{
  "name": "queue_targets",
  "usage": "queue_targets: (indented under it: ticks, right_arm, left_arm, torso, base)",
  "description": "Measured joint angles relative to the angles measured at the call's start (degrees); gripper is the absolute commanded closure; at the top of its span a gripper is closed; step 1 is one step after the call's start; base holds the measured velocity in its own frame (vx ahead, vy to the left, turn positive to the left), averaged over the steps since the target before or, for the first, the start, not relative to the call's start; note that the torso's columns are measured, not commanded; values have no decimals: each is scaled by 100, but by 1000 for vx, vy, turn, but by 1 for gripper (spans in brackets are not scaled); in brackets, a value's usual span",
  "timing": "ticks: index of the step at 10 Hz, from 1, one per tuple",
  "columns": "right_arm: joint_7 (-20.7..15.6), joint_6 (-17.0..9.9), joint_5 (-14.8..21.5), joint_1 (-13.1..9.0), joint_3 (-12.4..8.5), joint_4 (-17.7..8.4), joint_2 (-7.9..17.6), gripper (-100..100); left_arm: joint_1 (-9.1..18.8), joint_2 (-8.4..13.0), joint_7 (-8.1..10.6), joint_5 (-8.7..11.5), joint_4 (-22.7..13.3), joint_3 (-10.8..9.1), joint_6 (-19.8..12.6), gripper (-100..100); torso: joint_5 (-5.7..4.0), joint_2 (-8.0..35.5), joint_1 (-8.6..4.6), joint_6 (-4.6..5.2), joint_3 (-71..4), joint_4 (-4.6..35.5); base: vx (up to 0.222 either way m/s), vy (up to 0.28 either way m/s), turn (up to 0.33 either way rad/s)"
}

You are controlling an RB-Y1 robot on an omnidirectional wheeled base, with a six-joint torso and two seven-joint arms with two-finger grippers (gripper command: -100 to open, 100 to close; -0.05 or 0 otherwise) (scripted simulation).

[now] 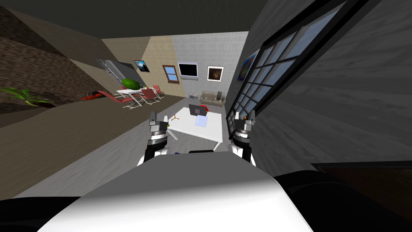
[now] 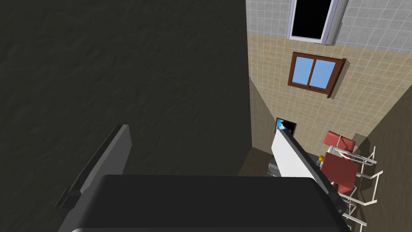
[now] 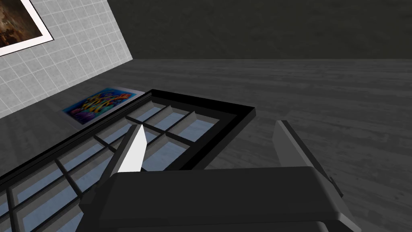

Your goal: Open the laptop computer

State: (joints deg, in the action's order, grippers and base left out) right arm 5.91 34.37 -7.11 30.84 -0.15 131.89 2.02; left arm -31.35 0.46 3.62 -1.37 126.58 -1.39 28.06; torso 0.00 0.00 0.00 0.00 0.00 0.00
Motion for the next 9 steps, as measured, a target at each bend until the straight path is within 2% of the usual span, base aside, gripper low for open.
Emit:
queue_targets:
  ticks: [2,9]
  right_arm:
    - [0,0,0,0,0,0,0,0]
    - [0,1,0,0,0,2,0,0]
  left_arm:
    - [0,0,0,0,0,0,0,0]
    - [0,0,0,0,2,0,1,0]
  torso:
    - [0,597,0,0,-1200,600]
    - [0,3539,0,0,-7073,3537]
  base:
    - [0,0,0]
    - [0,0,0]
